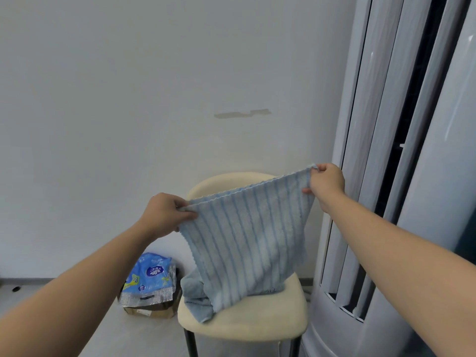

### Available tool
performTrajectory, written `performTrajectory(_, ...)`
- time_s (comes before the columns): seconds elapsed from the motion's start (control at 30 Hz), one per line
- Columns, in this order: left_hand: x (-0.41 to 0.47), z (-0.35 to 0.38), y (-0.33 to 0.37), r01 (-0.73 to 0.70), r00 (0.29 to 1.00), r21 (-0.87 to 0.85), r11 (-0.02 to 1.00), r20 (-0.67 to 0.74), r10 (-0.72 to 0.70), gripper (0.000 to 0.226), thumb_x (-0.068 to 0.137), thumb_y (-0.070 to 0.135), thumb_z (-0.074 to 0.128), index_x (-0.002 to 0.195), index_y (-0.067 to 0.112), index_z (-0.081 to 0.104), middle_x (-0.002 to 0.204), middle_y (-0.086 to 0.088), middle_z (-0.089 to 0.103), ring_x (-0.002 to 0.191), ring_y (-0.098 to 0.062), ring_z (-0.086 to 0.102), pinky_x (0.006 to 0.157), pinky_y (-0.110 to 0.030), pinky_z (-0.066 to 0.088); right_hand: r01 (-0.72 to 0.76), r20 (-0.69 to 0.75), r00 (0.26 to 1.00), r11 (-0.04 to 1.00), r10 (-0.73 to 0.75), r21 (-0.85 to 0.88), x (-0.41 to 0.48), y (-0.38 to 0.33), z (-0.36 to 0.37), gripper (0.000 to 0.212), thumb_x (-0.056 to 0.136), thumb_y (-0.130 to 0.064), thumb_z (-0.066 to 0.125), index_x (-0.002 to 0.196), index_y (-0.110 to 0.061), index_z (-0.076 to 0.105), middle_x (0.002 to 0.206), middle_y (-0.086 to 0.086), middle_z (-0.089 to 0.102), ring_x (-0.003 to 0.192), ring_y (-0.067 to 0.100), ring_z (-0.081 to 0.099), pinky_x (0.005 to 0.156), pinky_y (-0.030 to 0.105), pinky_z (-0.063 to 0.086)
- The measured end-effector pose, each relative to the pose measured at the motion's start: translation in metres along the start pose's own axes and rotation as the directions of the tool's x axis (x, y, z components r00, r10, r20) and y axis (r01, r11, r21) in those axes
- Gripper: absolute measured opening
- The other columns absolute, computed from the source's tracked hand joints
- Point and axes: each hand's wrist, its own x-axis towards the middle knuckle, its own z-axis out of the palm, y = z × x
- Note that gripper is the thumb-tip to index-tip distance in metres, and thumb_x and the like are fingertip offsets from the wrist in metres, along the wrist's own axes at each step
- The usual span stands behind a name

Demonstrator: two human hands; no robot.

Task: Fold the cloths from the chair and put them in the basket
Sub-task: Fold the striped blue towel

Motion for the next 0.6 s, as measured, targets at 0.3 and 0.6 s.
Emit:
performTrajectory(0.3, -0.004, -0.011, -0.005, -0.106, 0.993, 0.135, 0.985, -0.040, 0.112, 0.015, 0.079, 0.024, 0.087, 0.071, 0.021, 0.075, 0.062, 0.003, 0.071, 0.051, -0.013, 0.068, 0.060, -0.030, 0.058, -0.035, 0.002, 0.999, 0.998, 0.035, 0.045, 0.000, 0.001, -0.004, 0.008, 0.105, -0.021, 0.053, 0.107, -0.016, 0.059, 0.094, -0.006, 0.059, 0.073, 0.028, 0.072, 0.051, 0.024, 0.052)
performTrajectory(0.6, -0.004, -0.009, -0.007, -0.060, 0.987, 0.166, 0.984, -0.140, 0.084, 0.026, 0.076, 0.027, 0.087, 0.064, 0.015, 0.067, 0.054, 0.003, 0.067, 0.054, -0.015, 0.067, 0.059, -0.033, 0.056, -0.008, -0.002, 1.000, 0.996, 0.008, 0.085, 0.001, 0.002, -0.001, 0.005, 0.104, -0.018, 0.055, 0.100, -0.018, 0.057, 0.095, -0.003, 0.057, 0.094, 0.029, 0.068, 0.061, 0.029, 0.061)
